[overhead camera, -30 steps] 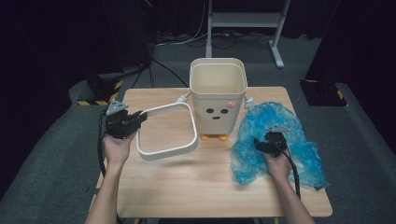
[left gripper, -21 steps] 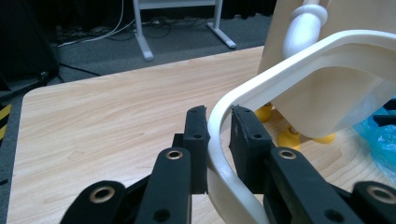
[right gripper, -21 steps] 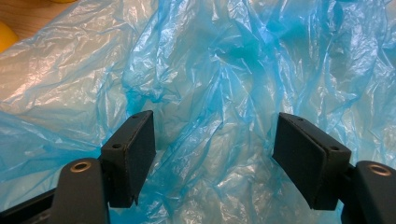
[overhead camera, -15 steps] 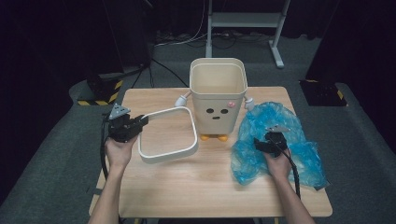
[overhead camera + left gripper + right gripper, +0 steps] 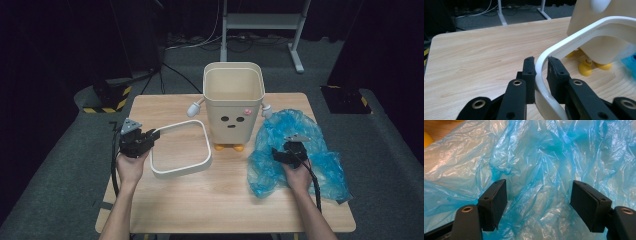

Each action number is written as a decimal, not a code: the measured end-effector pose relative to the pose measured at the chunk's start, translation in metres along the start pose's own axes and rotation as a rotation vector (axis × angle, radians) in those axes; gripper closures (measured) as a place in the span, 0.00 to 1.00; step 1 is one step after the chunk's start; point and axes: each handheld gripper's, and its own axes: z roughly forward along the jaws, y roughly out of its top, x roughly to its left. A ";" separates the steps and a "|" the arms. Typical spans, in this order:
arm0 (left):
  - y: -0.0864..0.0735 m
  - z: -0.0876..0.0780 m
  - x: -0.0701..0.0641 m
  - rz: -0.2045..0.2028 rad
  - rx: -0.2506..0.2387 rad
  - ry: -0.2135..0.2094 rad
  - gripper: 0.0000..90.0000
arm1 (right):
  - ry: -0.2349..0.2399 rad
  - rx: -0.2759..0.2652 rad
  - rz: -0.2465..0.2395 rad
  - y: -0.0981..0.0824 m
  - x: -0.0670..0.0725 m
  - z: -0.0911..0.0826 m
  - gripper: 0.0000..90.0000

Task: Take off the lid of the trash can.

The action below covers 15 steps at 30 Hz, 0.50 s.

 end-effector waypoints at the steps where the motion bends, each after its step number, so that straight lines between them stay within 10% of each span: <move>1: -0.002 0.001 0.001 -0.004 -0.001 -0.003 0.85 | 0.001 0.000 0.001 0.000 0.000 0.000 0.33; 15: -0.016 0.020 0.007 -0.024 0.025 0.013 0.85 | 0.001 0.000 0.002 0.000 0.000 0.000 0.33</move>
